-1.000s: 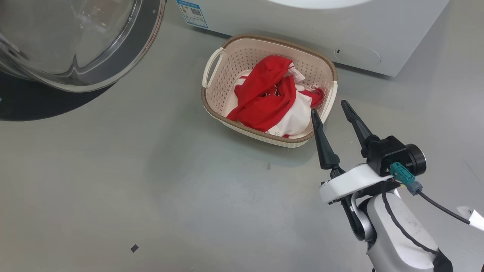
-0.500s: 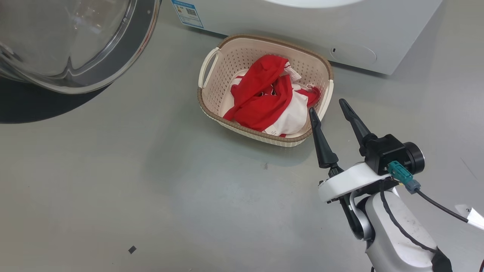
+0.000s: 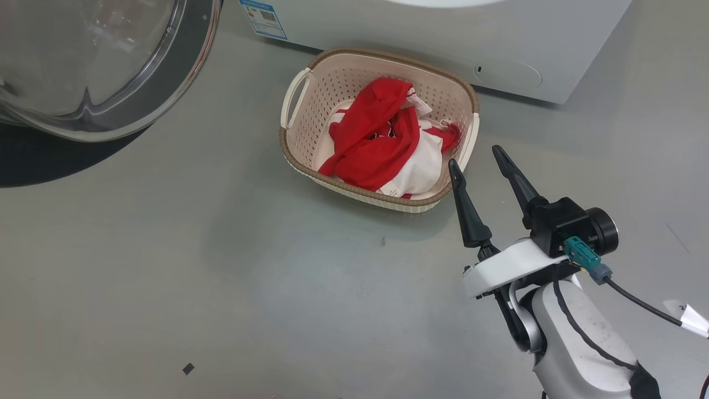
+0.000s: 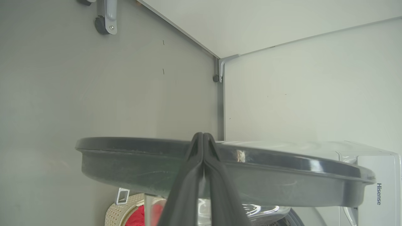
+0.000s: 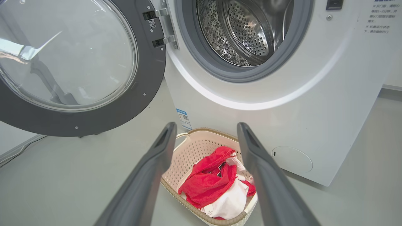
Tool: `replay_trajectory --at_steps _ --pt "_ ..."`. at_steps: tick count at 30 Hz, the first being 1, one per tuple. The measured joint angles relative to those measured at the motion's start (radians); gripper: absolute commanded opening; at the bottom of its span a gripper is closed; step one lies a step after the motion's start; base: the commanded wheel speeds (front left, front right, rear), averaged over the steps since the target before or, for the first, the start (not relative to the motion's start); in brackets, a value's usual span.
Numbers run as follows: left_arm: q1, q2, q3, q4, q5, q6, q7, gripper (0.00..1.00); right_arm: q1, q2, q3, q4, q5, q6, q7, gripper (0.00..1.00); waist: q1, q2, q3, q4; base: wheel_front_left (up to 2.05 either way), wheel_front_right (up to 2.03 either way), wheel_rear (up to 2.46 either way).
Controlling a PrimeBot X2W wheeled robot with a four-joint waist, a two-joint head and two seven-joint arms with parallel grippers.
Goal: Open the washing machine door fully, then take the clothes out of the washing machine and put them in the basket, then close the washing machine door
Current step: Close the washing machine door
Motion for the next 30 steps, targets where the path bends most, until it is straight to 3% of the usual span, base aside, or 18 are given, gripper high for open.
replay_trajectory --at_steps 10,17,30 --pt "-0.020 0.033 0.009 0.021 0.018 0.000 -0.081 0.00 -0.009 0.000 0.012 -0.001 -0.002 -0.001 0.000 1.00 0.0000 0.0000 0.016 -0.019 0.00 0.00 0.00" --pt "-0.031 0.026 -0.002 0.051 0.018 -0.003 -0.077 0.00 -0.016 -0.004 0.010 -0.001 -0.009 -0.009 0.000 1.00 0.0000 0.0000 0.026 -0.024 0.00 0.00 0.00" --pt "-0.034 0.026 -0.027 0.086 0.018 -0.054 -0.008 0.00 -0.018 -0.005 0.005 0.000 -0.009 -0.017 0.000 1.00 0.0000 0.0000 0.023 -0.018 0.00 0.00 0.00"
